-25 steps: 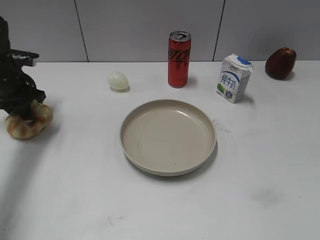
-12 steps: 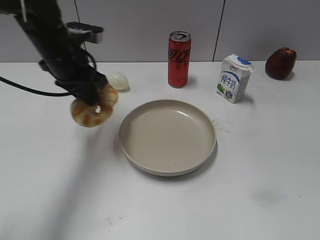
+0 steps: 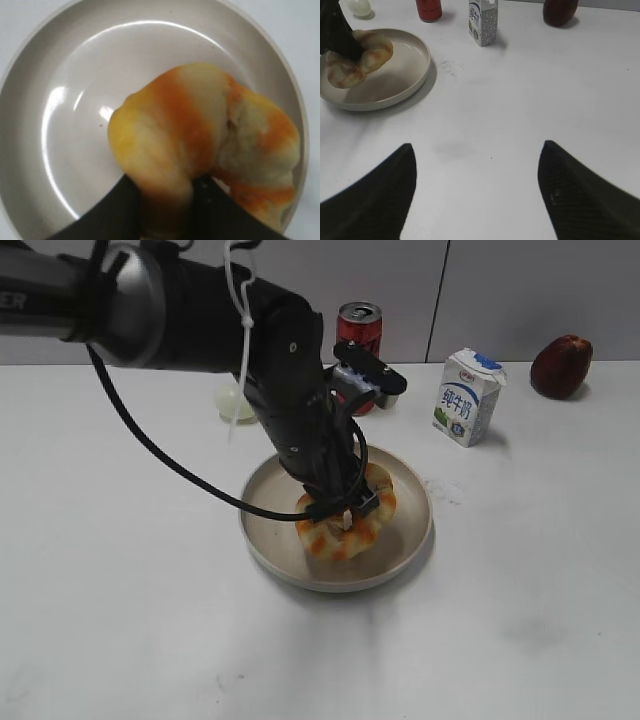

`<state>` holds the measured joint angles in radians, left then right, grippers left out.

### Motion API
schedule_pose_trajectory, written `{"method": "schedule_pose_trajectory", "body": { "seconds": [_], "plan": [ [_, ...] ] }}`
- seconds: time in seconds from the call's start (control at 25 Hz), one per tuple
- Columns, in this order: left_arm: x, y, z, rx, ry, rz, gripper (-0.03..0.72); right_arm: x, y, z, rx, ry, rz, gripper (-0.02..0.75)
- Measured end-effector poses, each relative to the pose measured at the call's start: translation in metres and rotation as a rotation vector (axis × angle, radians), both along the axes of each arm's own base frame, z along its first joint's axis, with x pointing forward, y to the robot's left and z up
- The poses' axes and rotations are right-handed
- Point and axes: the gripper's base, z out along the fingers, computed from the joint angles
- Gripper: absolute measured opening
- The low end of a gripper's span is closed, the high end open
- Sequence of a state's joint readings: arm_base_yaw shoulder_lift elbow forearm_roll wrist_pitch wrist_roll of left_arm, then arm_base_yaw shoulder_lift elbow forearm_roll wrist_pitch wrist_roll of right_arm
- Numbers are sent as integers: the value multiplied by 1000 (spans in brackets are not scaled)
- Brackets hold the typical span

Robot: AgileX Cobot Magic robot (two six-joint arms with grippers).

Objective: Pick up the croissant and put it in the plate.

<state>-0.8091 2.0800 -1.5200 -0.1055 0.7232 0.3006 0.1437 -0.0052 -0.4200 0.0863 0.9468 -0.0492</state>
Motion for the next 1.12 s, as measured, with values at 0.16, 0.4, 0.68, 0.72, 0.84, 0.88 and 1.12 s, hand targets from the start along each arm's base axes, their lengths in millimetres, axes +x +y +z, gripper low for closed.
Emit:
{"method": "schedule_pose_trajectory", "body": {
  "seconds": [0.16,0.4,0.68,0.72,0.84,0.88,1.12],
  "plan": [
    [6,2,-12,3,3,15,428,0,0,0,0,0,0,571],
    [14,14,-12,-4,62,76,641,0,0,0,0,0,0,571],
    [33,40,25,10,157,144,632,0,0,0,0,0,0,571],
    [38,47,37,6,159,157,624,0,0,0,0,0,0,571],
    [52,74,67,6,180,216,596,0,0,0,0,0,0,571],
    [55,85,74,10,194,242,592,0,0,0,0,0,0,571],
    [86,168,88,2,222,478,586,0,0,0,0,0,0,571]
  ]
}}
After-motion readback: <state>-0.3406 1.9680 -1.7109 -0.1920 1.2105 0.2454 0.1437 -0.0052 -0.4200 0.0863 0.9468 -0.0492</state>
